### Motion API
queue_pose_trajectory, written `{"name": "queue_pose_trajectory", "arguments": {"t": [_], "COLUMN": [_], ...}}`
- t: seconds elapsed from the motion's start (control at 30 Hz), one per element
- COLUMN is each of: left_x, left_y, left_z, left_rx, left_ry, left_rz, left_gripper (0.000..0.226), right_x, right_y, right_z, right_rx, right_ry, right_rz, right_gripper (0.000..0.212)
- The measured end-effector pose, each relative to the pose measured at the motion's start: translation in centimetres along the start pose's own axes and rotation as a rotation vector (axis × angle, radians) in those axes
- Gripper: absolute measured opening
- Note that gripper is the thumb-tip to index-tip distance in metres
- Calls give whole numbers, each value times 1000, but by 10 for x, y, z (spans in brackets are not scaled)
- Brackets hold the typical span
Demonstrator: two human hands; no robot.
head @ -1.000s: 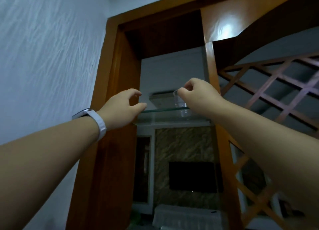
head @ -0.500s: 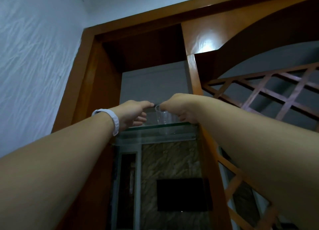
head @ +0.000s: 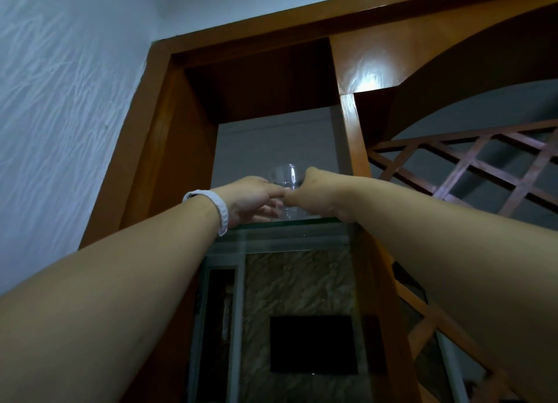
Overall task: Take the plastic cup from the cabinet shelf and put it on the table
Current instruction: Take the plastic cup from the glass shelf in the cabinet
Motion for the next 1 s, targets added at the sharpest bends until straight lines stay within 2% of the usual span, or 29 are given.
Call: {"name": "queue_pose_trajectory", "arguments": {"t": [0.1,0.23,0.4,0.57,0.7,0.83,1.0], "left_x": [-2,-13,-37,-69,-103,-132,-171], "left_y": [6,10,22,36,45,59,75], "left_z": [6,14,28,33,34,22,10], "left_rx": [17,-21,-15,-28,-6,31,108], "left_ry": [-59,-121,-210,-207,-194,-143,-116], "left_rz": [51,98,168,179,193,177,195], "left_gripper": [49,62,65,63,54,62,54], "right_x": [0,-7,-24,-47,-66,-83,-101], "right_y": [2,6,9,3,-13,-35,-78], "right_z": [-1,-10,-15,-27,-37,-46,-57], "right_rx": [1,34,221,360,501,673,934], "right_ry": [41,138,238,292,294,271,168], "right_rz": [43,97,164,198,170,101,-117], "right_gripper": [71,64,78,78,76,70,64]}}
Point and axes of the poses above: each hand's wrist, its own x-axis towards the middle knuckle, its own y-axis out of the back of the hand, z = x × y, the point moved 10 cm from there along x, towards the middle knuckle, and after that the axes turned 2 degrees about z, right-handed, at the moved point
